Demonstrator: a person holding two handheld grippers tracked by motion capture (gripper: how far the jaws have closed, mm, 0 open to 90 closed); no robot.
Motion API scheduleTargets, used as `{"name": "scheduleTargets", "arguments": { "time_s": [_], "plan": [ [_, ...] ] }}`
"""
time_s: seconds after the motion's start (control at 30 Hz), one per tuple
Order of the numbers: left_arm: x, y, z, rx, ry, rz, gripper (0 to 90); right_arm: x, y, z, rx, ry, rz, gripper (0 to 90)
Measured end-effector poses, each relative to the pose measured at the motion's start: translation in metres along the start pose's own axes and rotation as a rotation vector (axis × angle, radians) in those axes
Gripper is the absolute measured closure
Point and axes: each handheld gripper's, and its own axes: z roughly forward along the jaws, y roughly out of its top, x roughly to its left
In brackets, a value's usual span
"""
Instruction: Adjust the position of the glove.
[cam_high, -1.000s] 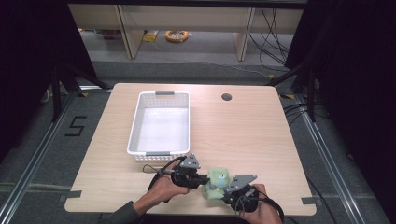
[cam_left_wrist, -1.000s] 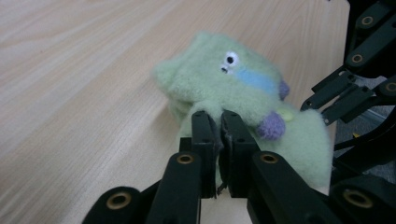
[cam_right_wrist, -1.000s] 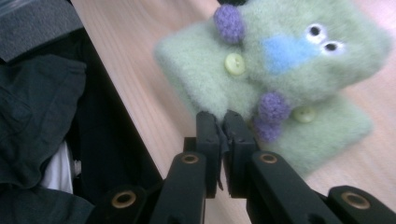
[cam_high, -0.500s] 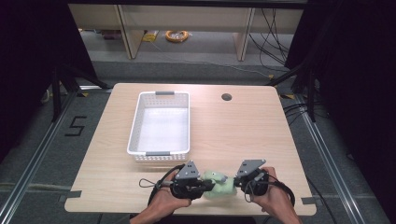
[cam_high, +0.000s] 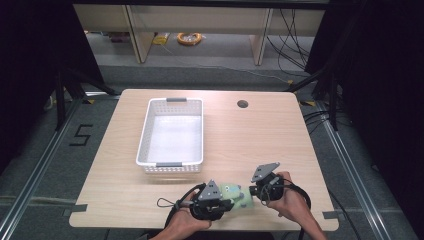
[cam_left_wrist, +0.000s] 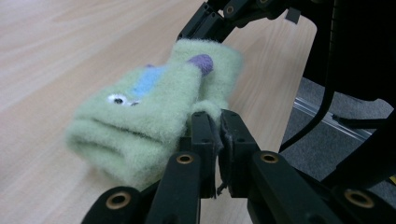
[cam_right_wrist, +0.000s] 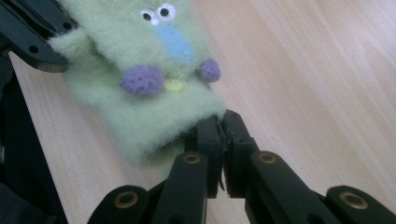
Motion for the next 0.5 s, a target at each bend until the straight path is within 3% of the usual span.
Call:
{"name": "scheduleTargets", "arguments": {
  "time_s": [0.03, 0.07, 0.13, 0.17, 0.2, 0.23, 0.27, 0.3, 0.37, 0.5],
  "plan": [
    [-0.002, -0.001, 0.001, 0.013, 0.004, -0.013, 82.8, -0.003, -0.001, 0.002, -0.010, 0.003, -0.039, 87.6],
    [-0.003, -0.002, 0.002, 0.021, -0.024, -0.008, 80.2, -0.001, -0.005, 0.001, -0.006, 0.003, 0.014, 85.5],
    [-0.003, -0.003, 0.003, 0.032, -0.026, -0.014, 77.1, -0.001, -0.006, 0.002, -0.018, 0.014, 0.035, 83.6],
    [-0.004, -0.003, 0.003, 0.025, -0.031, -0.022, 74.6, -0.005, -0.007, 0.000, -0.014, 0.013, 0.011, 81.1],
    [-0.005, -0.003, 0.002, 0.022, -0.040, -0.018, 68.0, -0.006, -0.011, -0.001, -0.025, -0.014, 0.029, 74.9],
    [-0.004, -0.002, 0.001, 0.031, -0.046, -0.015, 68.0, -0.006, -0.011, -0.001, -0.025, -0.014, 0.029, 74.9],
    [-0.004, -0.003, -0.001, 0.028, -0.051, -0.038, 64.8, -0.005, -0.012, -0.003, -0.018, -0.020, 0.050, 74.0],
    [-0.005, -0.003, -0.003, 0.024, -0.049, -0.065, 62.1, -0.004, -0.013, -0.005, -0.012, -0.042, 0.049, 72.6],
    [-0.003, -0.003, -0.011, 0.029, -0.061, -0.075, 56.8, -0.004, -0.014, -0.012, -0.010, -0.081, 0.047, 69.5],
    [0.001, -0.004, -0.033, 0.000, -0.050, -0.116, 50.9, -0.001, -0.015, -0.026, -0.069, -0.071, 0.103, 62.7]
  ]
}}
